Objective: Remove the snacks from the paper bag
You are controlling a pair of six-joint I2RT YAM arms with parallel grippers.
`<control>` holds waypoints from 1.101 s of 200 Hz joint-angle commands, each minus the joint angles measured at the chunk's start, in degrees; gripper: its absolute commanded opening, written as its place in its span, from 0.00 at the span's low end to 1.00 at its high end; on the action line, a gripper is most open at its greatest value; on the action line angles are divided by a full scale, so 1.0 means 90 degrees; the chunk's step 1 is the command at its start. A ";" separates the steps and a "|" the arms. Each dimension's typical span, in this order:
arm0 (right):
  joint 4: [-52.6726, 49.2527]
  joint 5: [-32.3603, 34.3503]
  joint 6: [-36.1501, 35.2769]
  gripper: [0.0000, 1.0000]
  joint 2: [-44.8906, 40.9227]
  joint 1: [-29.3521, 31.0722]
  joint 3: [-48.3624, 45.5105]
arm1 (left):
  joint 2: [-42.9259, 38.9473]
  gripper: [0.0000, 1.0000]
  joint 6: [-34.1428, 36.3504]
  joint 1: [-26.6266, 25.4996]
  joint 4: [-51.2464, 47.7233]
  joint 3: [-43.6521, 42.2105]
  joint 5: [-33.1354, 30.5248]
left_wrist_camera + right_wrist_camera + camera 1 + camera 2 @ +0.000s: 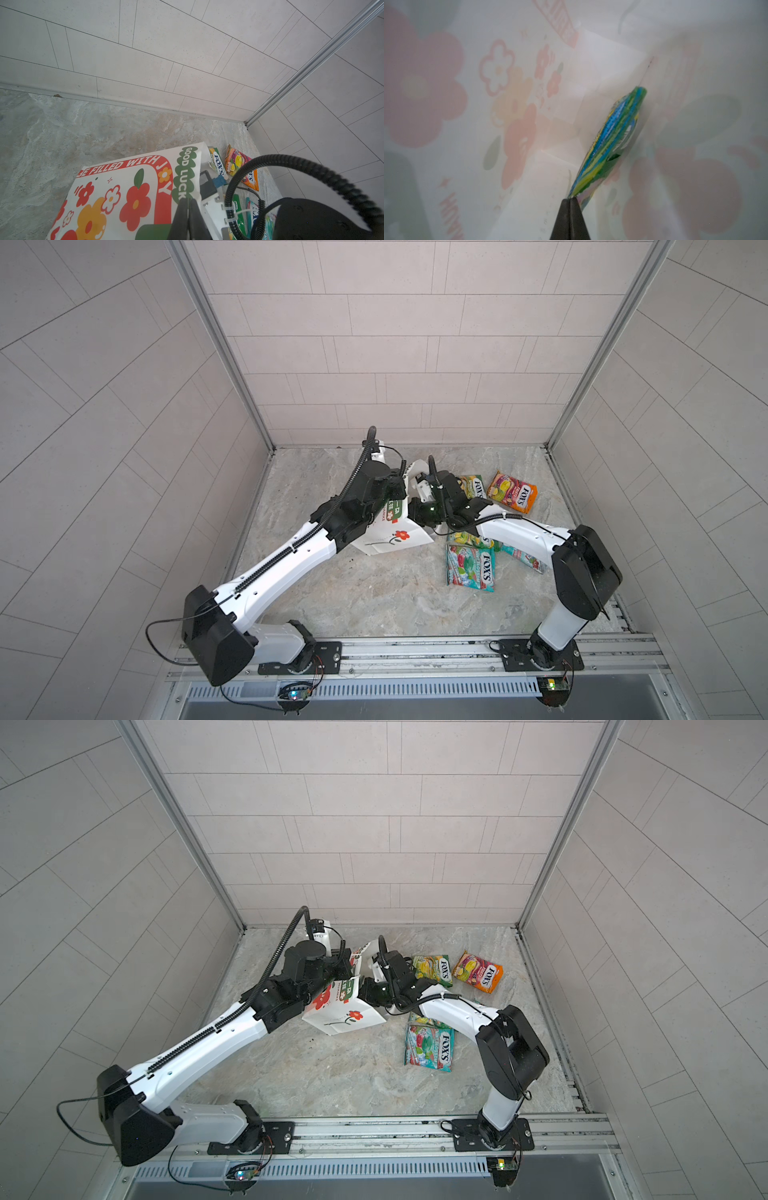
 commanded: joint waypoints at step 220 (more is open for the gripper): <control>-0.1695 0.0030 -0.1319 0.14 -0.1455 -0.0272 -0.0202 | -0.0427 0.00 0.1331 -0.0003 -0.0571 0.0231 0.0131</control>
